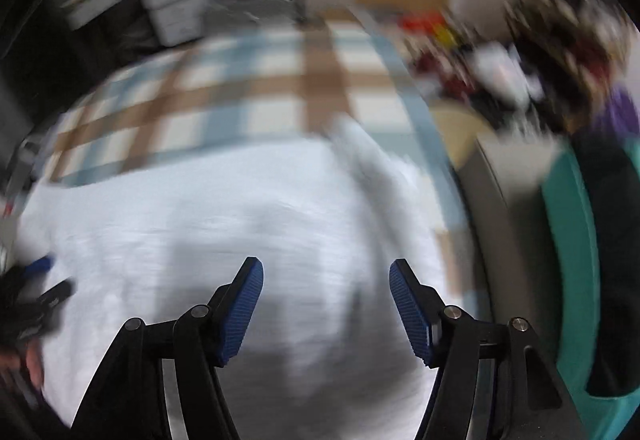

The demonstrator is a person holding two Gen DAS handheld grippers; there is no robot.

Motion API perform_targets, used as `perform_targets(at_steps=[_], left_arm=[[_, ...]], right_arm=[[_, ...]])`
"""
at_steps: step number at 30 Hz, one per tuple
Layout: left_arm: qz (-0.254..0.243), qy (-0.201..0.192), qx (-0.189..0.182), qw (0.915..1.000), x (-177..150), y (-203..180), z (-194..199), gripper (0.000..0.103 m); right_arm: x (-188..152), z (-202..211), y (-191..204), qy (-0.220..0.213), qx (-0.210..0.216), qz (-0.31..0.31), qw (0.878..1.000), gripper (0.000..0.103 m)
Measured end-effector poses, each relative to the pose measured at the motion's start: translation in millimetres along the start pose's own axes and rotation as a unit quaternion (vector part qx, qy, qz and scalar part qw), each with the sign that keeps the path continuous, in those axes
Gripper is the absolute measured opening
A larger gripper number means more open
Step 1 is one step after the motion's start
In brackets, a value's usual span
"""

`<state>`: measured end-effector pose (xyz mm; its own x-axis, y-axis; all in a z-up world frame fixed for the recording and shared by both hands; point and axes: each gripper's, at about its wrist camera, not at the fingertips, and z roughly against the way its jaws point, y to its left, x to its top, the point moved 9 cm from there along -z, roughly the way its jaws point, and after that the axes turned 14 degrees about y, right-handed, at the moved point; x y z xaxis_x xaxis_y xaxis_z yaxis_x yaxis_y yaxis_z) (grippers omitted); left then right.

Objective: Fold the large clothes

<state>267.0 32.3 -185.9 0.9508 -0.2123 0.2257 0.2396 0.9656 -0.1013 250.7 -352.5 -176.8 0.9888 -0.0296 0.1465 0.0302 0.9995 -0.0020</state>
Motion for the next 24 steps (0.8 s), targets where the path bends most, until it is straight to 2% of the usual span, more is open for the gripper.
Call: perform_targets(at_steps=[2, 4, 5, 6, 7, 8, 9, 10, 11, 14, 18, 20, 22, 23, 24], left_arm=[[0.001, -0.003, -0.001, 1.0, 0, 1, 0, 0.086], [0.002, -0.006, 0.001, 1.0, 0, 0, 0, 0.086], [0.003, -0.007, 0.002, 1.0, 0, 0, 0, 0.086], [0.003, -0.008, 0.004, 1.0, -1, 0, 0, 0.086], [0.004, -0.008, 0.006, 0.9999, 0, 0, 0, 0.086], [0.005, -0.008, 0.007, 0.9999, 0, -1, 0, 0.087], [0.006, -0.008, 0.009, 0.9999, 0, -1, -1, 0.088], [0.007, -0.007, 0.011, 0.9999, 1, -1, -1, 0.088], [0.008, -0.007, 0.012, 0.9999, 1, -1, -1, 0.088], [0.009, -0.009, 0.012, 0.9998, 0, -1, -1, 0.089], [0.007, -0.012, 0.009, 0.9999, -1, -2, -1, 0.089], [0.007, -0.012, 0.009, 0.9999, -1, -2, -1, 0.089], [0.005, -0.012, 0.009, 0.9999, -1, -3, -1, 0.089], [0.006, -0.011, 0.009, 0.9999, -1, -3, -1, 0.089], [0.006, -0.011, 0.008, 0.9999, -1, -3, -1, 0.089]], right_arm=[[-5, -32, -26, 0.049, -0.019, -0.046, 0.998, 0.058], [-8, -39, -34, 0.044, 0.01, -0.07, 0.997, 0.059], [-8, -36, -34, 0.04, 0.006, -0.07, 0.997, 0.059], [-8, -30, -31, 0.037, -0.007, -0.061, 0.997, 0.056], [-8, -19, -26, 0.025, -0.02, -0.046, 0.998, 0.046], [-6, -8, -23, 0.009, -0.022, -0.039, 0.999, 0.043], [-3, 10, -14, -0.018, -0.005, -0.028, 0.999, 0.043], [0, 25, 1, -0.036, 0.033, -0.009, 0.999, 0.043], [2, 34, 17, -0.039, 0.061, 0.011, 0.997, 0.043], [6, 34, 49, -0.028, 0.074, 0.053, 0.995, 0.041], [5, -31, 67, 0.054, 0.0, 0.09, 0.994, 0.039], [6, -30, 61, 0.025, 0.001, 0.084, 0.996, 0.039], [4, -27, 56, 0.028, 0.029, 0.071, 0.997, 0.04], [1, -25, 52, 0.034, 0.038, 0.071, 0.996, 0.038], [-5, -18, 45, 0.037, 0.038, 0.069, 0.996, 0.028]])
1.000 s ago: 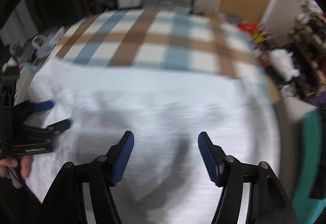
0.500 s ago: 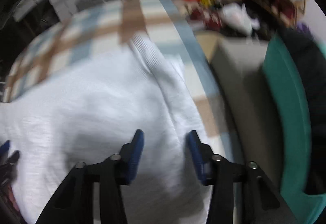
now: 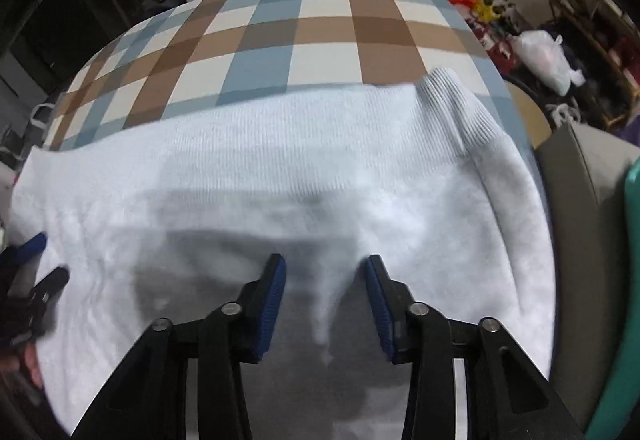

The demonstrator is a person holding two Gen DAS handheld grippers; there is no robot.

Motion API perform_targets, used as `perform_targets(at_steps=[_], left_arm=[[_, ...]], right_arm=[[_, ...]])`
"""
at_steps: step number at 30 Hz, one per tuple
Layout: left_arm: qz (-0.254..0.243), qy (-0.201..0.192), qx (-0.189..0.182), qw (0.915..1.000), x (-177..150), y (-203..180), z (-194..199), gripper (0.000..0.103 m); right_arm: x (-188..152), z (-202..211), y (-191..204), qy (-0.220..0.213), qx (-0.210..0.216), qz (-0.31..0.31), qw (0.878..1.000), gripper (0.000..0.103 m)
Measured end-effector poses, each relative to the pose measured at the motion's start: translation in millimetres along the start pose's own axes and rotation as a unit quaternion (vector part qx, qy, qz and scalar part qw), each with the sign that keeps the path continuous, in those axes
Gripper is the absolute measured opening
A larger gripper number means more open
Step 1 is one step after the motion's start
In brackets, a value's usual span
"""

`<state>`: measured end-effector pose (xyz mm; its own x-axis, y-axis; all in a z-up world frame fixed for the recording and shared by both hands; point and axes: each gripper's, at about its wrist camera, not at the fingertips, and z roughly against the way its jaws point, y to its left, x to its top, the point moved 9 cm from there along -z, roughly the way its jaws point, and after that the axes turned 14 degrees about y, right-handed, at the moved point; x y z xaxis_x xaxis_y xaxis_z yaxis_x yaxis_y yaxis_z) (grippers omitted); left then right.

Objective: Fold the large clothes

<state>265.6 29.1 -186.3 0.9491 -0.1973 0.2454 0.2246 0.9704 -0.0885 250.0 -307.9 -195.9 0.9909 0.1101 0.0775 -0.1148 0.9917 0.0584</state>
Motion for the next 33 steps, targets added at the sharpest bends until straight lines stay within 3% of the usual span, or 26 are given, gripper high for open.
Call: perform_targets(at_steps=[2, 5, 7, 9, 12, 14, 15, 20, 24, 26, 28, 32, 33], left_arm=[[-0.001, -0.001, 0.002, 1.0, 0, -1, 0, 0.089], [0.002, -0.003, 0.004, 1.0, -1, -1, 1, 0.089], [0.003, -0.005, 0.006, 1.0, -1, -2, 1, 0.089], [0.006, -0.006, 0.007, 0.9999, -1, -2, 1, 0.089], [0.01, -0.007, 0.008, 0.9999, -2, -2, 1, 0.089], [0.015, -0.007, 0.012, 0.9998, -2, -2, 2, 0.089], [0.016, -0.008, 0.012, 0.9998, -2, -2, 2, 0.089], [0.014, -0.001, 0.017, 0.9998, -10, -2, 8, 0.089], [0.012, 0.007, 0.025, 0.9996, -18, 0, 13, 0.089], [0.013, 0.011, 0.028, 0.9995, -23, 1, 13, 0.089], [0.011, 0.013, 0.035, 0.9992, -27, 2, 15, 0.089], [0.002, 0.018, 0.05, 0.9986, -32, 2, 20, 0.089], [0.001, 0.02, 0.046, 0.9988, -33, 1, 22, 0.088]], right_arm=[[-20, 21, -14, -0.01, 0.013, -0.022, 1.0, 0.026], [-55, 54, -14, -0.041, 0.06, -0.001, 0.997, 0.026], [-84, 75, -11, -0.063, 0.046, 0.025, 0.997, 0.026], [-103, 74, -8, -0.065, 0.037, 0.028, 0.997, 0.026], [-121, 31, -16, -0.013, 0.026, 0.015, 0.999, 0.023], [-126, -8, -20, 0.006, 0.026, 0.005, 1.0, 0.023], [-121, -9, -21, -0.035, 0.025, 0.011, 0.999, 0.023], [-113, -15, -16, -0.009, 0.03, -0.042, 0.999, 0.024], [-94, 17, 48, -0.085, 0.076, 0.017, 0.993, 0.024], [-89, 16, 73, -0.103, 0.062, 0.051, 0.991, 0.025], [-82, -15, 98, -0.083, 0.033, 0.083, 0.993, 0.024], [-76, -77, 111, -0.072, -0.063, 0.109, 0.989, 0.022], [-71, -79, 113, -0.08, -0.068, 0.107, 0.989, 0.022]])
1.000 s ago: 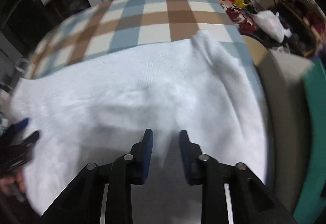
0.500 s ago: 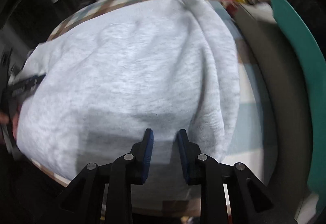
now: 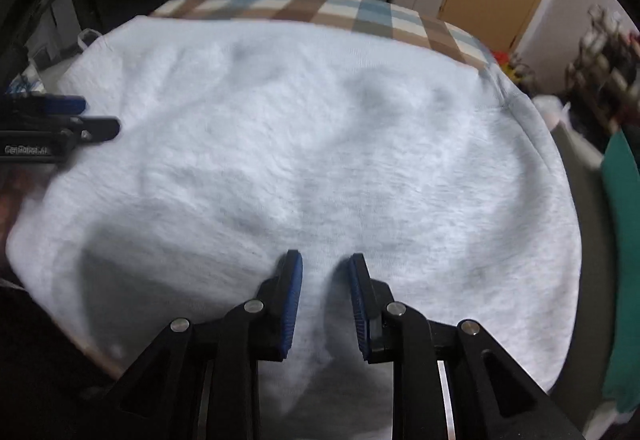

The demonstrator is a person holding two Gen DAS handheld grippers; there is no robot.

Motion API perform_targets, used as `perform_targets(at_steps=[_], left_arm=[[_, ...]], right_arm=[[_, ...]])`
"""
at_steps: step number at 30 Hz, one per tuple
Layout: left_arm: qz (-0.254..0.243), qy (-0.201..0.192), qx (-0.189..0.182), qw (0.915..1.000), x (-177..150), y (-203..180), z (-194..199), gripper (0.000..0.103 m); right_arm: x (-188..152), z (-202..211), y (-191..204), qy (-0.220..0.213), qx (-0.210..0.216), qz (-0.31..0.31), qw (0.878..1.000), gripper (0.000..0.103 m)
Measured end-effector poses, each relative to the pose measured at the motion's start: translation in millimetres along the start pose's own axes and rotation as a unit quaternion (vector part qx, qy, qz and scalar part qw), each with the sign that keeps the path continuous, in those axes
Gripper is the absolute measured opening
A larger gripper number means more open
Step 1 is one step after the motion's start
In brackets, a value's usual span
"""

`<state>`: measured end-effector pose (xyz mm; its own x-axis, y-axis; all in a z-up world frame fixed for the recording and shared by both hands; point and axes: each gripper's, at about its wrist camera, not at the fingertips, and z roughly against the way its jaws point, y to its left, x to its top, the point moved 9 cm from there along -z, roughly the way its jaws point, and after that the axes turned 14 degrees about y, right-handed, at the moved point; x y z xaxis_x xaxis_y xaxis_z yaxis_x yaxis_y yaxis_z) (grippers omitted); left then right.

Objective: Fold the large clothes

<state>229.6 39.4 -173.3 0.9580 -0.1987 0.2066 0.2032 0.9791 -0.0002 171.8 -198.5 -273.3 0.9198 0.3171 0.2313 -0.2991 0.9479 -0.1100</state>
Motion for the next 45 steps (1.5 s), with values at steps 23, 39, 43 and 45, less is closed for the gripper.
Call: perform_targets(at_steps=[23, 39, 43, 45], left_arm=[[-0.112, 0.023, -0.086, 0.9898, -23, -105, 10, 0.098], [-0.033, 0.054, -0.066, 0.9958, -44, -29, -7, 0.092], [-0.008, -0.026, -0.096, 0.995, -36, -8, 42, 0.091], [0.005, -0.009, -0.111, 0.9937, -42, 3, 29, 0.091]], right_arm=[[18, 22, -52, -0.118, 0.257, -0.177, 0.943, 0.056], [-7, 84, -14, -0.148, 0.233, -0.07, 0.958, 0.066], [-12, 88, -17, -0.153, 0.233, -0.068, 0.958, 0.068], [-12, 88, -20, -0.153, 0.237, -0.073, 0.957, 0.07]])
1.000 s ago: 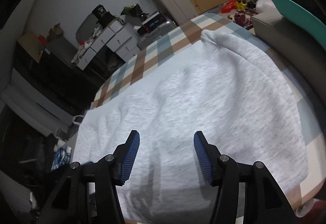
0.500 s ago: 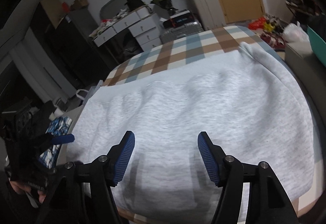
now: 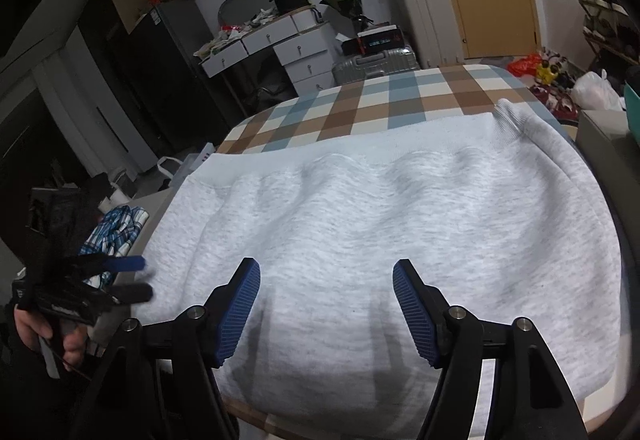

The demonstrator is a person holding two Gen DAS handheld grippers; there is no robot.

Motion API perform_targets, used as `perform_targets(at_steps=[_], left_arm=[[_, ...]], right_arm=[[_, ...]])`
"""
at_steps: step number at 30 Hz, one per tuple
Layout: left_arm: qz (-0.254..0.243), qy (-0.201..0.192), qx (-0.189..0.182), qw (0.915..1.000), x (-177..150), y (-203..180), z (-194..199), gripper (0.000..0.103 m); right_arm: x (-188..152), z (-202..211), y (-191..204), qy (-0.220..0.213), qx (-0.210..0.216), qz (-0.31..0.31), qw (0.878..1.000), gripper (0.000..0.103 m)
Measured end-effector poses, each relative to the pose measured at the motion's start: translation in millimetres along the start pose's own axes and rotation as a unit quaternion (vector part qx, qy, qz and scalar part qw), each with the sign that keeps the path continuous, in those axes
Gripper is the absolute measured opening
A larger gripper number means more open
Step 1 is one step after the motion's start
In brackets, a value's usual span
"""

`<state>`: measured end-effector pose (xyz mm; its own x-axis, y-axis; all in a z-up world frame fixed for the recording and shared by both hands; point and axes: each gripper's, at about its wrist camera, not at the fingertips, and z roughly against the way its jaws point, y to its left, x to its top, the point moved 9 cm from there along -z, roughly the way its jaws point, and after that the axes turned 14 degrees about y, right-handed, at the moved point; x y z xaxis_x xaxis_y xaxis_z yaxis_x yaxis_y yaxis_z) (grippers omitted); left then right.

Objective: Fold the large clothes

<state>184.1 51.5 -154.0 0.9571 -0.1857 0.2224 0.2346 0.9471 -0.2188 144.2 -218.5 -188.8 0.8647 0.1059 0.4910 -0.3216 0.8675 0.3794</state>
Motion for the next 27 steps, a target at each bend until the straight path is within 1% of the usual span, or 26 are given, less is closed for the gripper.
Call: perform_targets(at_steps=[1, 2, 3, 4, 5, 6, 7, 8, 9, 10, 11, 13, 14, 15, 17, 18, 19, 20, 21, 22, 24, 25, 26, 27], left_arm=[[0.017, 0.043, -0.013, 0.9988, -8, 9, -23, 0.091], [0.031, 0.083, -0.011, 0.996, -15, 12, -44, 0.091], [0.038, 0.105, 0.002, 0.9937, -25, 14, -54, 0.09], [0.02, 0.09, 0.025, 0.9954, -22, 8, -54, 0.091], [0.006, 0.092, 0.047, 0.9946, -22, 3, -56, 0.091], [0.007, 0.093, 0.06, 0.9938, -23, 1, -60, 0.093], [0.013, 0.086, 0.068, 0.9938, -21, -1, -62, 0.093], [0.014, 0.087, 0.073, 0.9934, -20, -3, -61, 0.093], [0.019, 0.08, 0.068, 0.9942, -17, -5, -56, 0.093], [0.026, 0.06, 0.051, 0.9965, -12, -7, -46, 0.093], [0.031, 0.038, 0.023, 0.9985, -7, -12, -34, 0.093], [0.034, 0.015, -0.015, 0.9992, 8, -16, -17, 0.093], [0.035, 0.009, -0.017, 0.9992, 17, -14, -13, 0.093], [0.035, 0.005, -0.012, 0.9993, 28, -12, -11, 0.093], [0.038, 0.013, 0.005, 0.9992, 48, 0, -19, 0.093], [0.045, 0.021, 0.008, 0.9987, 43, 10, -25, 0.093], [0.061, 0.035, 0.003, 0.9975, 40, 21, -34, 0.093], [0.078, 0.056, -0.018, 0.9952, 33, 31, -45, 0.093], [0.09, 0.08, -0.039, 0.9919, 21, 43, -52, 0.095], [0.089, 0.078, -0.038, 0.9923, 22, 49, -48, 0.097], [0.091, 0.094, -0.045, 0.9904, 20, 47, -44, 0.097], [0.098, 0.089, -0.05, 0.99, 22, 48, -37, 0.097], [0.104, 0.074, -0.057, 0.9902, 27, 48, -28, 0.094], [0.106, 0.037, -0.074, 0.9909, 32, 47, -11, 0.094]], right_arm=[[0, 0, -1, 0.002, 0.004, -0.004, 1.0, 0.07], [1, -1, -2, 0.004, 0.009, -0.009, 1.0, 0.07], [1, -2, -3, 0.006, 0.015, -0.014, 1.0, 0.07], [2, -2, -4, 0.007, 0.017, -0.018, 1.0, 0.07], [2, -2, -4, 0.008, 0.018, -0.02, 1.0, 0.07], [2, -1, -5, 0.008, 0.019, -0.023, 1.0, 0.07], [2, 0, -5, 0.006, 0.02, -0.024, 0.999, 0.07], [1, 3, -6, 0.003, 0.02, -0.025, 0.999, 0.07], [1, 5, -7, 0.0, 0.019, -0.027, 0.999, 0.07], [0, 7, -8, 0.0, 0.02, -0.03, 0.999, 0.07], [-1, 8, -11, 0.0, 0.023, -0.035, 0.999, 0.07], [-1, 10, -14, 0.0, 0.029, -0.043, 0.999, 0.07], [-1, 11, -15, 0.0, 0.033, -0.047, 0.998, 0.07], [-1, 12, -16, -0.001, 0.04, -0.052, 0.998, 0.07], [0, 11, -17, 0.003, 0.051, -0.062, 0.997, 0.07], [0, 10, -17, 0.006, 0.055, -0.066, 0.996, 0.07], [-1, 11, -17, 0.006, 0.058, -0.069, 0.996, 0.07], [-1, 12, -17, 0.004, 0.059, -0.07, 0.996, 0.07], [-1, 15, -15, 0.001, 0.061, -0.069, 0.996, 0.07], [-2, 17, -14, -0.002, 0.064, -0.067, 0.996, 0.07], [-3, 18, -11, -0.003, 0.063, -0.061, 0.996, 0.07], [-3, 18, -10, -0.002, 0.062, -0.059, 0.996, 0.07], [-3, 17, -8, 0.001, 0.063, -0.057, 0.996, 0.07], [-4, 16, -7, 0.004, 0.065, -0.057, 0.996, 0.071]])
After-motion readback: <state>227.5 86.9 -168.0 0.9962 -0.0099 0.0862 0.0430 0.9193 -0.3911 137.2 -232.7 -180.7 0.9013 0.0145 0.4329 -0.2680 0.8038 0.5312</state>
